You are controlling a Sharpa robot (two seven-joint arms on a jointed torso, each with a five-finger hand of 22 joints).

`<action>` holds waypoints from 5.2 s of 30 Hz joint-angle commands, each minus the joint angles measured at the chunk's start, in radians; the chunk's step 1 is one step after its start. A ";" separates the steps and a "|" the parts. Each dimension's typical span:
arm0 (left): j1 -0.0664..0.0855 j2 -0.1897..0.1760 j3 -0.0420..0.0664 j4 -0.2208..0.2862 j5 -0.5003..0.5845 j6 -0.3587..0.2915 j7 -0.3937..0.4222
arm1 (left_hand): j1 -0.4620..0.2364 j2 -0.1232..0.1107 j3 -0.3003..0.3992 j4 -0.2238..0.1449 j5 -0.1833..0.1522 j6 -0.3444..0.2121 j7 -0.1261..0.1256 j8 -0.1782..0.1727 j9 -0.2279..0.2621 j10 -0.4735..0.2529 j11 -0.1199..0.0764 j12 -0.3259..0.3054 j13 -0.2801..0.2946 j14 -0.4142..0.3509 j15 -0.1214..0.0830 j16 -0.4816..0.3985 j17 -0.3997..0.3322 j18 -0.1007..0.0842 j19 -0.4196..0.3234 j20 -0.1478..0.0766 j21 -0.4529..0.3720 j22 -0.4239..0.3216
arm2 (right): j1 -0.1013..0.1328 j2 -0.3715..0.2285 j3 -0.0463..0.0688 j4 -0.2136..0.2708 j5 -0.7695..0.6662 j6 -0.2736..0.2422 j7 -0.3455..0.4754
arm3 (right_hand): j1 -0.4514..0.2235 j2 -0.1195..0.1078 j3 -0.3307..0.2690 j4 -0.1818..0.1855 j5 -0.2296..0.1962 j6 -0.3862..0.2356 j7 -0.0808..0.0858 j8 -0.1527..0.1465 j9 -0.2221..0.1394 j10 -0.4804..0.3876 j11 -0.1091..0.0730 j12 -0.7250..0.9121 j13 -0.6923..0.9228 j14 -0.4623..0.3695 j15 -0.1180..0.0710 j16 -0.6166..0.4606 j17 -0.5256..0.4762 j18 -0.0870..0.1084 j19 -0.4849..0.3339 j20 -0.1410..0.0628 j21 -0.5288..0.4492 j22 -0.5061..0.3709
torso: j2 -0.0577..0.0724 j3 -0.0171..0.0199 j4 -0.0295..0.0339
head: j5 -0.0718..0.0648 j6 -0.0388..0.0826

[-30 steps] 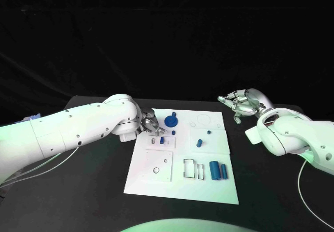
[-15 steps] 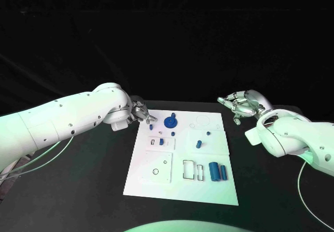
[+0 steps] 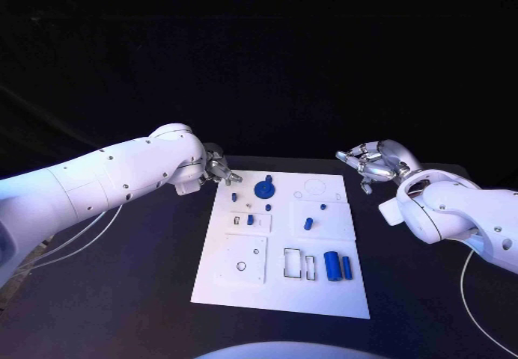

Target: Assemble the parts on the task board

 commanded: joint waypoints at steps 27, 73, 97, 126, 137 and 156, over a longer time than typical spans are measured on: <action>-0.001 0.080 -0.028 -0.119 -0.022 0.146 0.014 | 0.021 0.001 -0.018 0.000 -0.005 -0.005 0.009 -0.021 -0.014 -0.017 0.008 -0.009 -0.008 0.072 0.014 0.003 0.145 -0.007 -0.002 0.014 -0.004 -0.001 | -0.004 0.010 0.000 -0.004 0.002 0.018 0.008 | 0.010 0.007 -0.012 0.000 0.016 -0.012 0.000 0.006 -0.003 -0.009 0.000 0.005 -0.001 0.052 -0.006 -0.004 0.062 0.010 -0.001 -0.005 -0.007 0.001 | -0.002 0.0011 -0.0002 | 0.005 -0.008; -0.008 0.098 -0.039 -0.151 0.053 0.121 0.034 | 0.230 0.104 0.096 -0.068 0.003 0.002 -0.001 -0.027 -0.022 -0.025 -0.001 -0.005 -0.008 0.071 0.005 0.003 0.145 -0.006 -0.005 0.012 -0.003 0.003 | -0.005 0.014 0.000 -0.008 0.002 0.021 0.008 | 0.015 0.011 -0.015 0.000 0.028 -0.012 0.000 0.008 -0.004 -0.008 -0.001 0.007 0.000 0.052 -0.006 -0.004 0.063 0.010 0.000 -0.005 -0.007 0.001 | -0.003 0.0014 0.0001 | 0.003 -0.018; -0.008 -0.040 -0.040 0.044 0.158 0.035 0.056 | 0.195 0.048 0.400 -0.189 0.010 -0.013 0.004 0.061 0.036 -0.014 0.000 -0.024 -0.044 0.069 0.007 -0.002 0.132 -0.007 -0.003 0.018 0.002 0.014 | -0.006 0.007 0.000 -0.005 0.003 0.024 0.005 | 0.014 0.014 -0.017 0.001 0.036 -0.012 0.000 0.010 -0.005 -0.007 -0.001 0.008 0.001 0.052 -0.006 -0.005 0.062 0.010 0.000 -0.005 -0.009 0.001 | -0.006 0.0033 0.0043 | 0.009 -0.019; -0.075 -0.130 -0.041 0.240 0.023 -0.027 0.047 | 0.124 0.001 0.487 -0.214 0.029 0.009 -0.014 0.115 0.040 0.052 -0.016 0.050 0.045 0.074 -0.007 0.006 0.145 -0.010 0.005 0.006 0.012 0.034 | -0.011 0.003 -0.001 -0.006 0.003 0.021 0.006 | 0.015 0.016 -0.019 0.001 0.041 -0.012 -0.001 0.011 -0.005 -0.008 -0.001 0.008 0.000 0.052 -0.006 -0.005 0.061 0.010 0.000 -0.005 -0.010 0.000 | -0.004 0.0018 0.0060 | 0.015 -0.024; -0.079 -0.115 -0.041 0.236 -0.005 -0.018 0.034 | 0.116 -0.001 0.490 -0.215 0.031 0.012 -0.017 0.123 0.041 0.061 -0.019 0.059 0.056 0.076 -0.009 0.009 0.151 -0.013 0.010 0.005 0.018 0.046 | -0.012 0.004 -0.001 -0.007 0.003 0.021 0.007 | 0.016 0.016 -0.020 0.001 0.044 -0.013 0.000 0.012 -0.005 -0.008 -0.001 0.008 -0.001 0.052 -0.006 -0.005 0.061 0.010 0.000 -0.005 -0.011 0.000 | -0.005 0.0026 0.0052 | 0.016 -0.029; -0.079 -0.106 -0.041 0.234 -0.032 0.024 0.019 | 0.104 -0.009 0.489 -0.217 0.035 0.017 -0.023 0.136 0.042 0.072 -0.024 0.069 0.066 0.078 -0.013 0.013 0.159 -0.014 0.014 0.003 0.022 0.054 | -0.014 0.003 -0.001 -0.007 0.003 0.021 0.007 | 0.016 0.016 -0.020 0.001 0.044 -0.013 0.000 0.012 -0.005 -0.008 -0.001 0.008 -0.001 0.052 -0.006 -0.005 0.061 0.010 0.000 -0.005 -0.011 0.000 | -0.005 0.0029 0.0052 | 0.015 -0.031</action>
